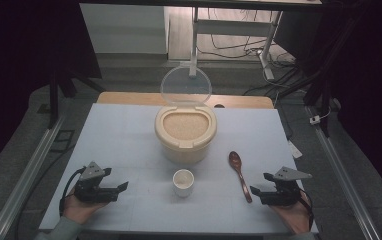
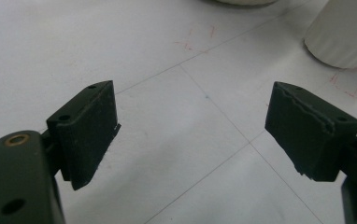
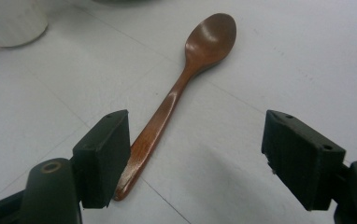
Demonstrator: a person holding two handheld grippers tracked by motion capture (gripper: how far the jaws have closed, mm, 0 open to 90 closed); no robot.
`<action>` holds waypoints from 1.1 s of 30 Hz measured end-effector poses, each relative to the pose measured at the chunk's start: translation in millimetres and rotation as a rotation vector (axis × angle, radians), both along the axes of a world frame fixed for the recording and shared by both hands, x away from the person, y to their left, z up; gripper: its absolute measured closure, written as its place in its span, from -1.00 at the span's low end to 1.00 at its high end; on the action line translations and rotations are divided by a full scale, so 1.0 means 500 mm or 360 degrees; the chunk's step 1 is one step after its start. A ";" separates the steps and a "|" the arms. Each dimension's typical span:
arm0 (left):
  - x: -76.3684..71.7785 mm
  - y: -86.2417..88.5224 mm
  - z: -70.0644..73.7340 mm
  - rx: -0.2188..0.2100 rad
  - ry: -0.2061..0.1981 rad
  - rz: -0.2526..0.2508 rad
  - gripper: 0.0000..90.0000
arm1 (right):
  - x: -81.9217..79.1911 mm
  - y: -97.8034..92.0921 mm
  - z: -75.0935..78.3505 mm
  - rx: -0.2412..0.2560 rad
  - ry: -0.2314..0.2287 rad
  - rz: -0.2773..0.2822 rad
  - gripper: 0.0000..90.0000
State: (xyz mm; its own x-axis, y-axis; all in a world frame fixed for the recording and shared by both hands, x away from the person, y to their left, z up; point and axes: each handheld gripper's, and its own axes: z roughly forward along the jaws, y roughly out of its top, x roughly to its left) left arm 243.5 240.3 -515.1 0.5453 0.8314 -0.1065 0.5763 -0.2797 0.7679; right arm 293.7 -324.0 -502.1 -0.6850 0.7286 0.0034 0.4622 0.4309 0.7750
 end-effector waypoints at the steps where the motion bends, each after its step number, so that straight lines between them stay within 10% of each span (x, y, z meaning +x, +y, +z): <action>1: 0.000 0.000 0.000 0.0000 0.0000 0.0000 -0.63 | 0.000 0.000 0.000 0.0000 0.0000 0.0000 -0.47; 33: 0.007 -0.004 -0.005 0.0048 0.0018 -0.0004 -0.69 | 0.000 0.044 0.053 -0.0117 0.0141 -0.0044 -0.32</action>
